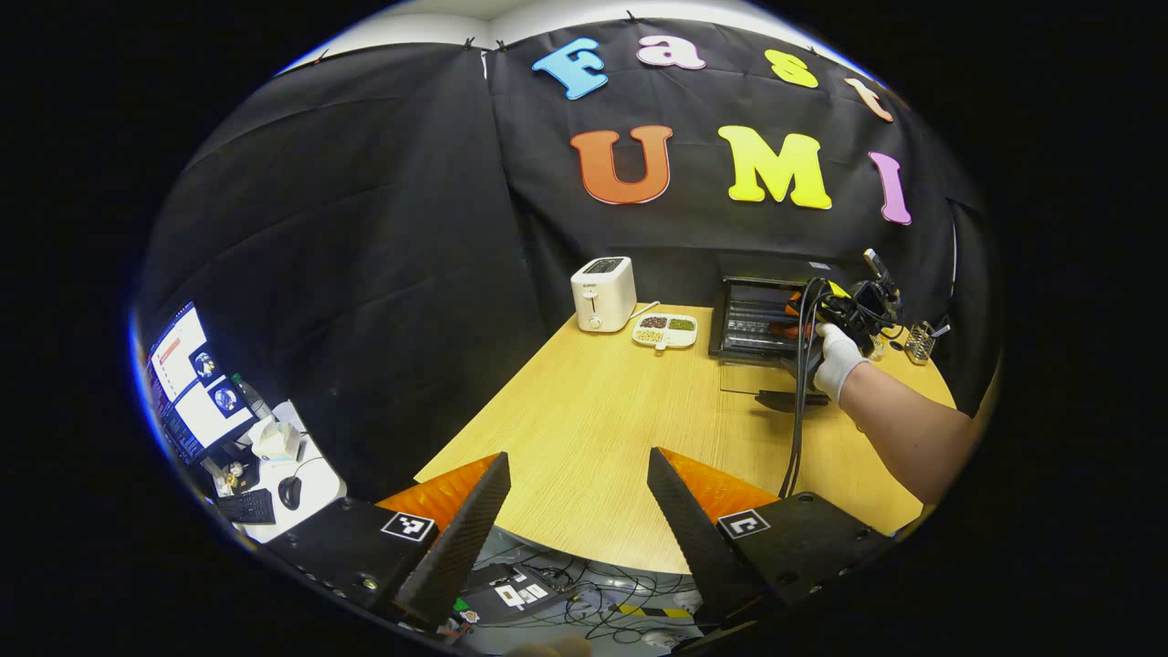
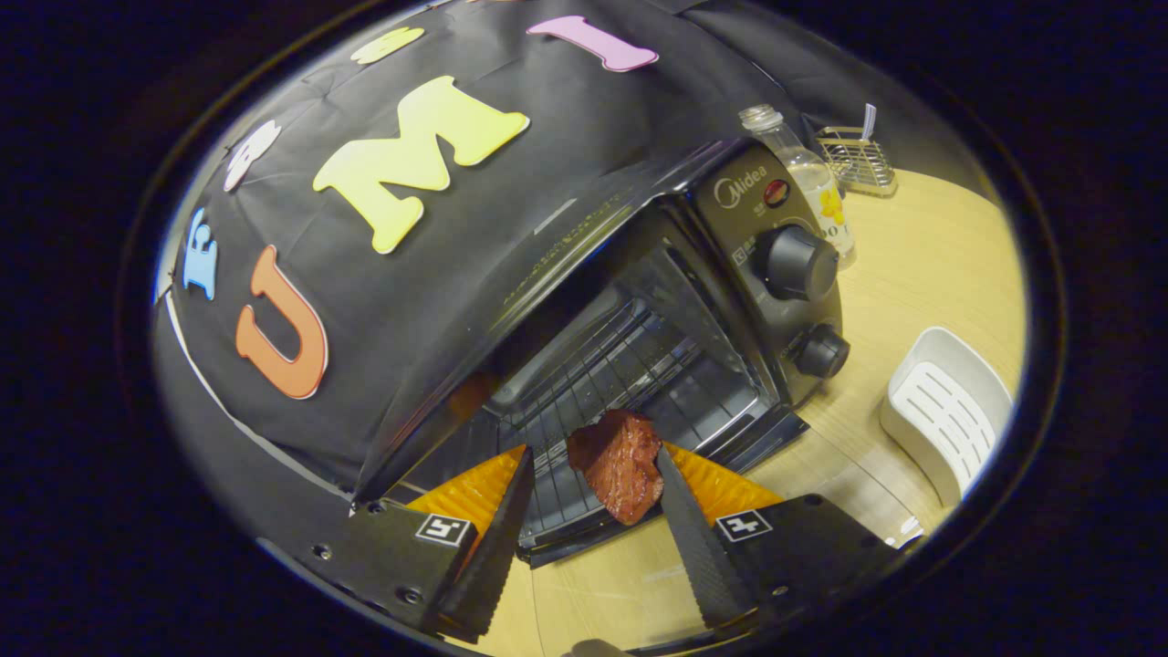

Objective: Open the electric oven with the left hand, put the food in, and close the electric oven.

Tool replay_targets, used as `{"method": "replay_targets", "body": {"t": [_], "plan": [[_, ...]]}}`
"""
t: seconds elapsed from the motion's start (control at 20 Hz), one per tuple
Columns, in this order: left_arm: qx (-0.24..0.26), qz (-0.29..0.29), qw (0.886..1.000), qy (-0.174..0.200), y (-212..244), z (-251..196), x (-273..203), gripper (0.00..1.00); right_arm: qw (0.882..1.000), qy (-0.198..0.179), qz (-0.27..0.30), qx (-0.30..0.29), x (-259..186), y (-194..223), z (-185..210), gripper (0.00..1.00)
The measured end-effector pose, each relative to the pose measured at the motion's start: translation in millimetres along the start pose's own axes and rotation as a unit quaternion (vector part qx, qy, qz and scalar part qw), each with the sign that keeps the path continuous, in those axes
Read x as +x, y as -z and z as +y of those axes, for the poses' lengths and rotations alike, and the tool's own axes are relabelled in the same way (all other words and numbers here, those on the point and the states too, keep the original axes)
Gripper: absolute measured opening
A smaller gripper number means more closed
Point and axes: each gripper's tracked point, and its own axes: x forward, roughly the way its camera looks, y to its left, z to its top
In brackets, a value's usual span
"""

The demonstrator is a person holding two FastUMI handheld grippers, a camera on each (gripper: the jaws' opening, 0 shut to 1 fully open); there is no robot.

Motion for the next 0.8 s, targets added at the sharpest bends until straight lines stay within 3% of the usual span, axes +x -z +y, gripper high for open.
{"method": "replay_targets", "body": {"t": [0.25,0.45,0.6,0.8], "plan": [[0.007,0.005,1.000,0.000,6.0,2.4,-9.1,0.96,0.998,-0.013,-0.006,-0.054,-2.0,-0.8,4.4,0.85],[-0.003,-0.003,1.000,-0.004,2.1,5.4,-11.2,0.96,0.997,0.002,0.019,-0.069,8.0,21.4,-5.5,0.90],[-0.002,-0.007,1.000,-0.004,-1.3,4.6,-7.5,0.96,0.993,0.016,0.010,-0.116,0.8,29.2,-15.7,0.92],[-0.006,-0.002,1.000,-0.001,0.2,2.7,-3.3,0.97,0.992,0.002,0.021,-0.124,12.4,32.5,-4.6,0.94]]}}
